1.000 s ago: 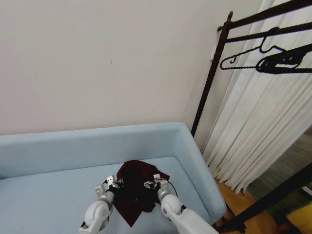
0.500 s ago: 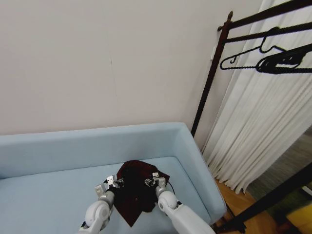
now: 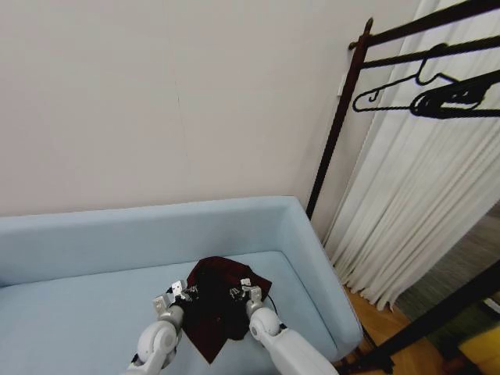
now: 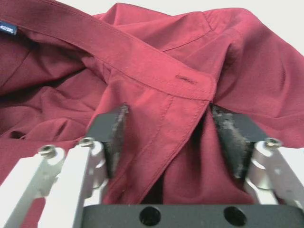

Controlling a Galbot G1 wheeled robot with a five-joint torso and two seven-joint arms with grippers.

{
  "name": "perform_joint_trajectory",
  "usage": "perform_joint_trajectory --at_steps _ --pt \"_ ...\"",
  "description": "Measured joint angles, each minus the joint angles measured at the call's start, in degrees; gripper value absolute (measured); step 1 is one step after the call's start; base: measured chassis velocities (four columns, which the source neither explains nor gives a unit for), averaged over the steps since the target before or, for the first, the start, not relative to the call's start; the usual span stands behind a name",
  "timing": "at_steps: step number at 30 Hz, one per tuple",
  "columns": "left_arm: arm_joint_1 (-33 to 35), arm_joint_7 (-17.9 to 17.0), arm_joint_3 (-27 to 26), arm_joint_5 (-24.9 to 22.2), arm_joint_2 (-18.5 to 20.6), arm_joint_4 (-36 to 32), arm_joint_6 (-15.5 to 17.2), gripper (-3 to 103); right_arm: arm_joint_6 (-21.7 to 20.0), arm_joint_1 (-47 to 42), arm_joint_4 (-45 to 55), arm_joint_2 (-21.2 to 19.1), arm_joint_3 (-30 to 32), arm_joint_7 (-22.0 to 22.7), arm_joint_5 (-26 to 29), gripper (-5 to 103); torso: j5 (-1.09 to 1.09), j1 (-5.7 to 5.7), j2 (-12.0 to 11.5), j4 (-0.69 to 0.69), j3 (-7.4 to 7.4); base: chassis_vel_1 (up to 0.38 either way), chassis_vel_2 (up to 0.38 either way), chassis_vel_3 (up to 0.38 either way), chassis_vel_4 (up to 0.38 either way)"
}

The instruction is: Pick up the clothes from the sofa and hang them on the clothes hanger.

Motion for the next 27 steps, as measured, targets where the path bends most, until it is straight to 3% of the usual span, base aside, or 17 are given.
perform_joint_trajectory --at_steps 3,6,8,12,14,16,27 --pt "0.03 -0.01 0.00 0.08 -0.01 0.00 0.00 0 0.12 -0.13 0.08 -0.04 -0.06 -0.01 -0.09 50 0.00 0.00 0.00 0.00 0.00 0.000 0.000 0.000 0.000" --pt "0.04 -0.02 0.04 0.29 -0.03 -0.05 0.00 0 0.36 -0.42 0.82 -0.64 -0.11 -0.02 -0.20 33 0.00 0.00 -0.01 0.00 0.00 0.000 0.000 0.000 0.000" --pt "0.05 -0.02 0.06 0.34 -0.03 -0.08 0.00 0 0.41 -0.55 1.18 -0.88 -0.10 -0.02 -0.23 33 0.00 0.00 0.00 0.00 0.00 0.000 0.000 0.000 0.000" --pt "0.12 -0.01 0.16 0.71 -0.10 -0.12 -0.03 0 0.46 -0.96 2.47 -1.76 -0.09 0.10 -0.35 12 0.00 0.00 -0.01 0.00 0.00 0.000 0.000 0.000 0.000" --pt "0.12 0.01 0.19 0.80 -0.15 -0.12 -0.05 0 0.46 -0.98 2.53 -1.82 -0.09 0.13 -0.36 12 0.00 0.00 0.00 0.00 0.00 0.000 0.000 0.000 0.000" --pt "0.12 0.04 0.24 0.97 -0.27 -0.08 -0.08 0 0.53 -1.05 2.57 -1.81 -0.09 0.17 -0.45 3 0.00 0.00 -0.01 0.00 0.00 0.000 0.000 0.000 0.000" --pt "0.19 0.29 0.38 1.57 -0.66 0.18 -0.25 0 1.00 -1.15 6.07 -2.88 -0.30 1.82 -2.44 0 0.01 0.00 -0.01 0.00 0.00 0.000 0.000 0.000 0.000"
